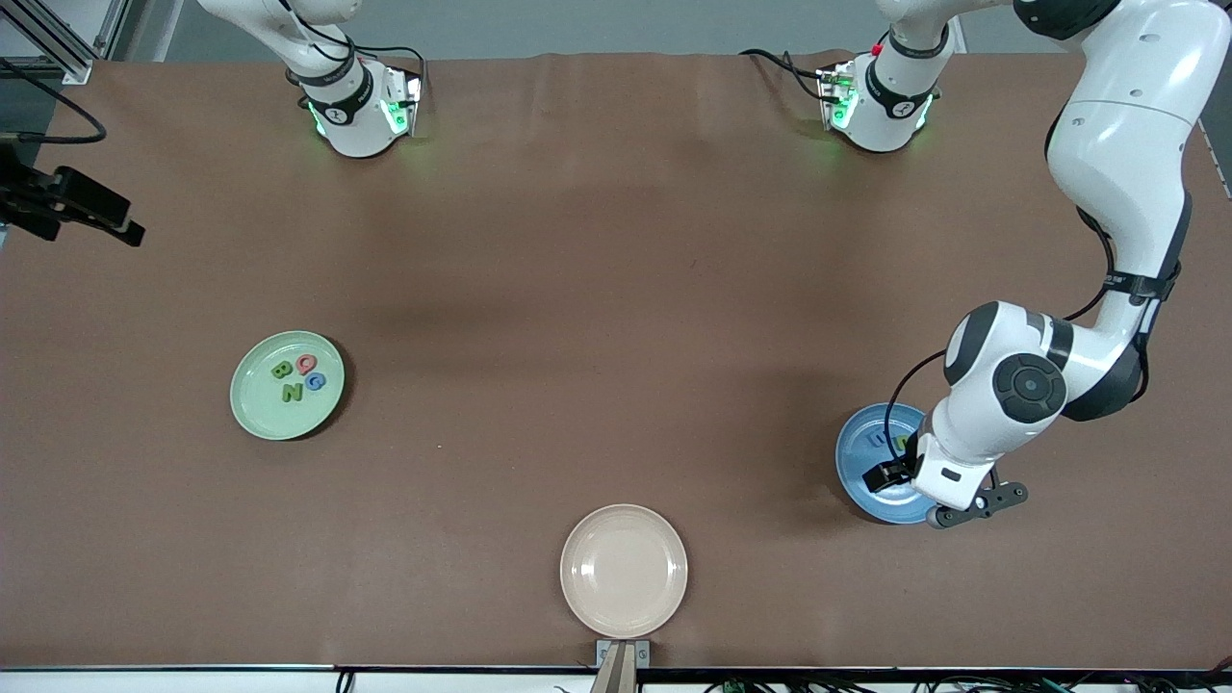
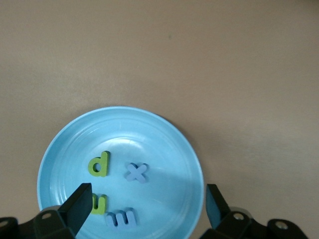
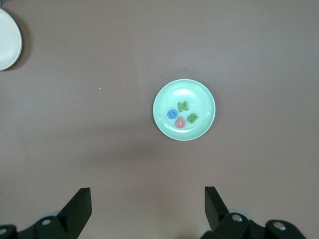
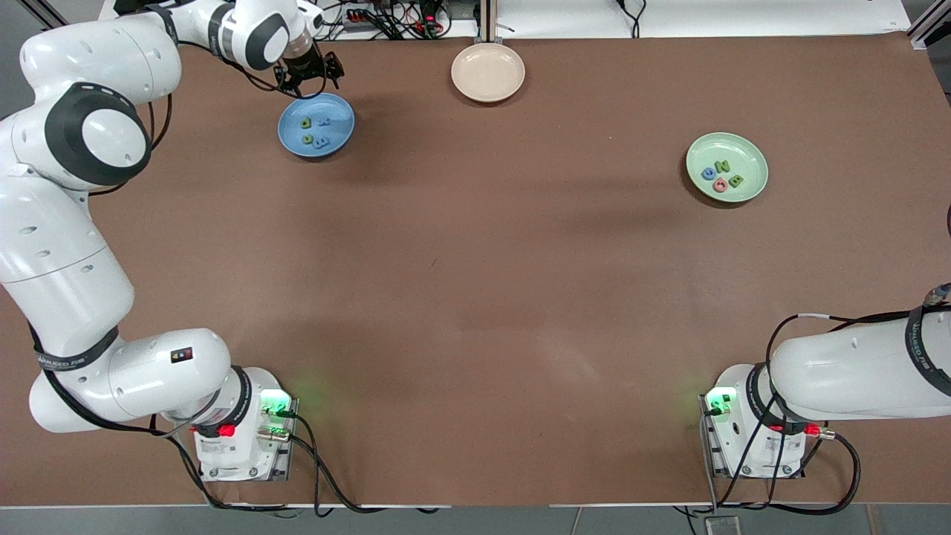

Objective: Sort upper and lower case letters into plates

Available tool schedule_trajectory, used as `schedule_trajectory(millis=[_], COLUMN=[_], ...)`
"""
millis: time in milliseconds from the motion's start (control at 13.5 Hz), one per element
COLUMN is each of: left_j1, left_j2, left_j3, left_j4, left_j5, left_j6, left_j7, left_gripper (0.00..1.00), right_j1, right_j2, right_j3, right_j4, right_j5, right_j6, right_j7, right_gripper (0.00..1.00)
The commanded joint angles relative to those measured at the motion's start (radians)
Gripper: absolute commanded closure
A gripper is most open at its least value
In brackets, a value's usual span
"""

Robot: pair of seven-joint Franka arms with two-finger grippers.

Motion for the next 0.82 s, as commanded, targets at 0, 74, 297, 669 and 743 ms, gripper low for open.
schedule_trajectory(millis=[0, 74, 297, 669, 743], left_j1=[0.006, 0.007, 0.01, 0.122, 0.125], left_j2=[-0.047, -0.047, -0.105, -0.256, -0.282], left_j3=[-0.049, -0.074, -0.08, -0.08, -0.079], left_j4=[0.075, 0.118, 0.179, 0.179, 0.179], left_j5=[0.002, -0.012, -0.081, -0.245, -0.244], left_j6=[-0.147, -0.215, -0.349, -0.474, -0.503], left_j7=[0.01, 0.013, 0.114, 0.379, 0.412], left_gripper=[0.0, 0.0, 0.0, 0.0, 0.0], right_j1=[-0.009, -0.012, -0.015, -0.029, -0.028], right_j2=[-0.015, -0.015, -0.015, -0.015, -0.015], right_j3=[0.009, 0.009, 0.008, 0.006, 0.008], right_j4=[-0.009, -0.002, 0.008, 0.028, 0.03], right_j5=[-0.014, -0.015, -0.015, -0.018, -0.017], right_j6=[0.004, 0.004, 0.015, 0.03, 0.03], right_j7=[0.0, 0.0, 0.002, 0.002, 0.002], right_gripper=[0.0, 0.0, 0.0, 0.0, 0.0])
